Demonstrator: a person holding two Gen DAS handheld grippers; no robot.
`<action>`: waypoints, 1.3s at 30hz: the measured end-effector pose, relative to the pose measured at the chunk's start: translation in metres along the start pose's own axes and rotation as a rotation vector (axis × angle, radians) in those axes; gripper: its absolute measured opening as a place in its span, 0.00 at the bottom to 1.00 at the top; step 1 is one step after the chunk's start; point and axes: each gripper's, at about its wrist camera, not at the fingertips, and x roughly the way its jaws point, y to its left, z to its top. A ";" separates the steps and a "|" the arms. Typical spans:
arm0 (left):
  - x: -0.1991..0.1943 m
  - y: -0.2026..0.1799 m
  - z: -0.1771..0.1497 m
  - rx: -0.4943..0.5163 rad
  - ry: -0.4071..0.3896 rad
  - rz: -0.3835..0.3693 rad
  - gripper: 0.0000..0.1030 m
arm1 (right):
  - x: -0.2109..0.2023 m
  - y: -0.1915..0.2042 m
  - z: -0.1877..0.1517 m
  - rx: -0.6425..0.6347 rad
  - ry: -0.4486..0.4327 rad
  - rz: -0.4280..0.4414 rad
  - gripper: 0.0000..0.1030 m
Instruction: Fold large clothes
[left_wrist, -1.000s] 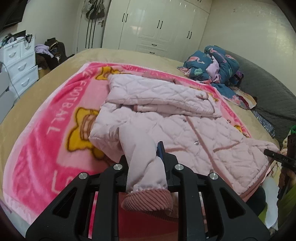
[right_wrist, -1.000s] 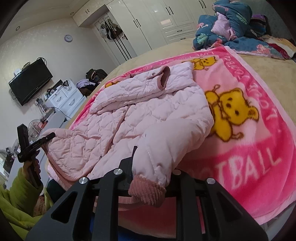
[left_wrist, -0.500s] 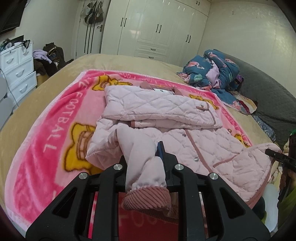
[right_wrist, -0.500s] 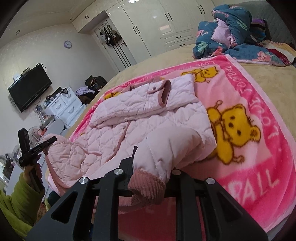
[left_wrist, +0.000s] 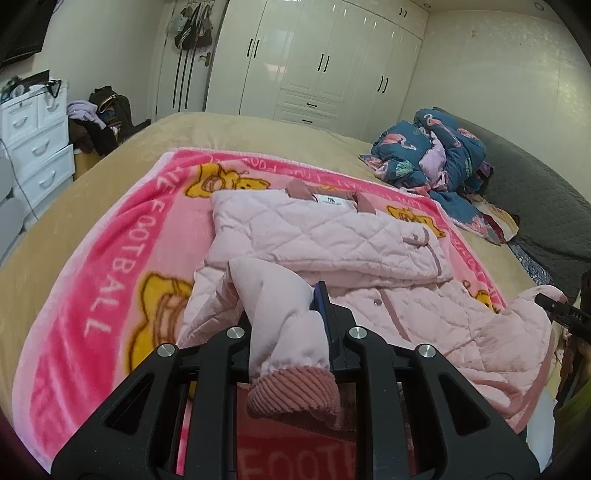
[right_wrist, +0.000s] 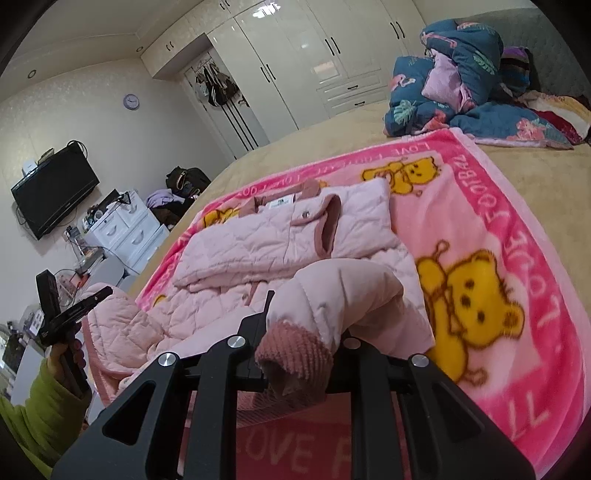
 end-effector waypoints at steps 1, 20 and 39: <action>0.001 0.000 0.004 -0.002 -0.003 0.001 0.12 | 0.001 0.001 0.005 -0.006 -0.006 -0.002 0.16; 0.008 0.010 0.063 -0.032 -0.087 0.006 0.12 | 0.015 0.006 0.074 -0.027 -0.112 -0.006 0.16; 0.002 0.020 0.069 -0.081 -0.119 0.013 0.13 | 0.001 0.000 0.072 0.028 -0.168 -0.006 0.16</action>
